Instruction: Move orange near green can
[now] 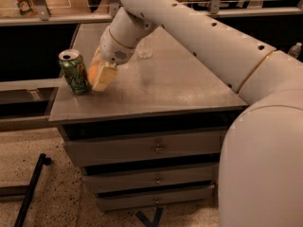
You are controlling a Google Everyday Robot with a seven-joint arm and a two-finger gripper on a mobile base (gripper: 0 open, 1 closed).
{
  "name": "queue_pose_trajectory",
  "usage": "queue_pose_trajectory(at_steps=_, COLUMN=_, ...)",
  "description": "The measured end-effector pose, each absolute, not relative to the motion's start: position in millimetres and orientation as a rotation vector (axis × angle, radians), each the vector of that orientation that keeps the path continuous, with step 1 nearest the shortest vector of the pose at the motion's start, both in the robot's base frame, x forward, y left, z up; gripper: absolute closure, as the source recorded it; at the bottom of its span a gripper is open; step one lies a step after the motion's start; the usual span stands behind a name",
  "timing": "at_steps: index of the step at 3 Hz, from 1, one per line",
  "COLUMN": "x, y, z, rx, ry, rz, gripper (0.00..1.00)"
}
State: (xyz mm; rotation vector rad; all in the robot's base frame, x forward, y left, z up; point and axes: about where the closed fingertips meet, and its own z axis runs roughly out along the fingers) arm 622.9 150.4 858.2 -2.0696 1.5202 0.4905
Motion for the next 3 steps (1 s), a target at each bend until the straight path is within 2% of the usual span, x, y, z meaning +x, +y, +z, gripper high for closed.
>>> queue_pose_trajectory(at_steps=1, x=627.2, y=149.3, z=853.1, rx=-2.054, ry=1.508, rz=0.513, gripper=0.13)
queue_pose_trajectory(at_steps=2, x=628.4, y=149.7, z=848.4, rx=-2.052, ry=1.487, rz=0.556, gripper=0.0)
queue_pose_trajectory(at_steps=3, x=628.4, y=149.8, z=848.3, rx=-2.052, ry=1.487, rz=0.557, gripper=0.0)
